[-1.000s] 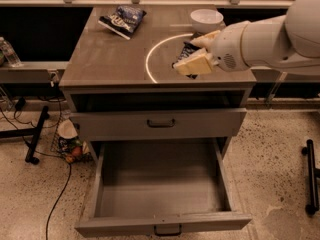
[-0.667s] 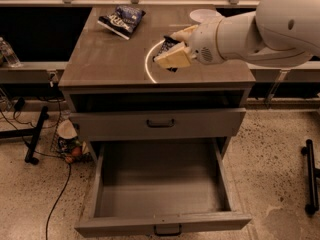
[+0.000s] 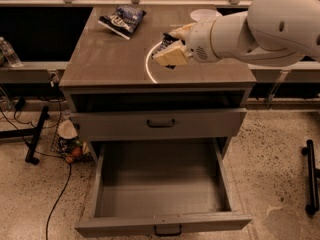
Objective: Pick rxbar blueberry from middle drawer and place on counter
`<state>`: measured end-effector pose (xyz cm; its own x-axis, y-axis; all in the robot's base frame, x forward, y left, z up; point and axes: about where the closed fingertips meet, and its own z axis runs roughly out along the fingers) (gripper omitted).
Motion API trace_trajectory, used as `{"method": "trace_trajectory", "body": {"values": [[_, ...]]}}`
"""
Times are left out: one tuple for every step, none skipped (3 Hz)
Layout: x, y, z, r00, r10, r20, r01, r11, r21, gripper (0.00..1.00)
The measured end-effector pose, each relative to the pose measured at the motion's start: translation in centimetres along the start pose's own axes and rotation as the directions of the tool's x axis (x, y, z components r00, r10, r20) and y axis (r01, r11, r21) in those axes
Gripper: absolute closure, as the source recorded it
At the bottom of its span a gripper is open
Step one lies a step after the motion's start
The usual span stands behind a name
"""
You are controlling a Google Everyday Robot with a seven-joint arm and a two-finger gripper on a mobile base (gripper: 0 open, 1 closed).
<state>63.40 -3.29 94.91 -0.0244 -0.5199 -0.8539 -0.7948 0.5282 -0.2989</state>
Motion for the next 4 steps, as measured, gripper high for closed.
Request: {"method": "trace_trajectory", "body": {"values": [[0.9,-3.1,5.8,1.000,0.004,0.030,-0.006,0.9968,0.080,1.00],[2.5,-5.4,10.2,0.999,0.015,0.038,-0.019,0.9936,0.111,1.00],[4.0,-7.7,15.3,0.999,0.023,0.044,-0.029,0.9910,0.131,1.00],[5.0,-9.8,18.5,0.999,0.030,0.037,-0.035,0.9888,0.145,0.75]]}}
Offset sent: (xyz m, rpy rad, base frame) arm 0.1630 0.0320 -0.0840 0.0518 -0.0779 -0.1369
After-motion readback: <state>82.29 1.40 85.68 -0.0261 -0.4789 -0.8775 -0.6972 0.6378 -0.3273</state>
